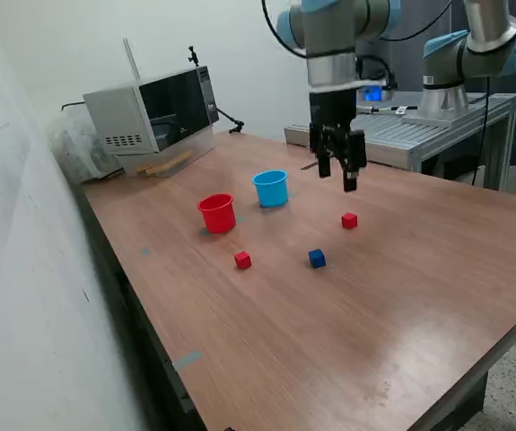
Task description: Place red objects in the red bin, and blue objects in the blue bin.
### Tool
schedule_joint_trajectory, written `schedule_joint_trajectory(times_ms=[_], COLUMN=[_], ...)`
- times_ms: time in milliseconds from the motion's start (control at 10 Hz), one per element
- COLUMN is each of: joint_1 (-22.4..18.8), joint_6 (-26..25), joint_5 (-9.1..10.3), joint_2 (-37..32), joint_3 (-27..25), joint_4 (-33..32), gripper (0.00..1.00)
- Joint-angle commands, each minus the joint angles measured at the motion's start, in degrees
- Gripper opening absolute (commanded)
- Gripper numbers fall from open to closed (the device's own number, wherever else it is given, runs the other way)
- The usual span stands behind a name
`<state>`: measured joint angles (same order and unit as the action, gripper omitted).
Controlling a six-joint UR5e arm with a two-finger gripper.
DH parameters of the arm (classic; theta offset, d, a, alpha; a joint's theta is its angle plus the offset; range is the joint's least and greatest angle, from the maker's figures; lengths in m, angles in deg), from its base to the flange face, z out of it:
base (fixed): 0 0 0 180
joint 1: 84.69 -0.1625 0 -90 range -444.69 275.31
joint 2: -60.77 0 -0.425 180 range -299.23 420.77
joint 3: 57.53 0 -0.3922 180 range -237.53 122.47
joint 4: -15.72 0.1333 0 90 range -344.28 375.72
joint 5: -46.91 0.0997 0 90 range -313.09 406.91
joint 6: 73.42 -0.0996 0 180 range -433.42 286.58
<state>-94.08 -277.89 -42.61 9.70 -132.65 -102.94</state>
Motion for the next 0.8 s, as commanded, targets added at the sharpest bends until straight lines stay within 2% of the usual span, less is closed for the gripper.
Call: schedule_joint_trajectory(times_ms=[0, 200, 300, 700], joint_1=[0.07, 0.25, 0.25, 0.87], joint_6=[-0.31, -0.31, -0.31, -0.22], joint_5=[-0.30, -0.74, -1.61, -1.71], joint_2=[6.49, 8.79, 9.58, 10.38], joint_3=[0.50, 0.84, 1.54, 1.46], joint_4=[-2.70, -5.60, -6.92, -10.35], gripper=[1.00, 1.00, 1.00, 1.00])
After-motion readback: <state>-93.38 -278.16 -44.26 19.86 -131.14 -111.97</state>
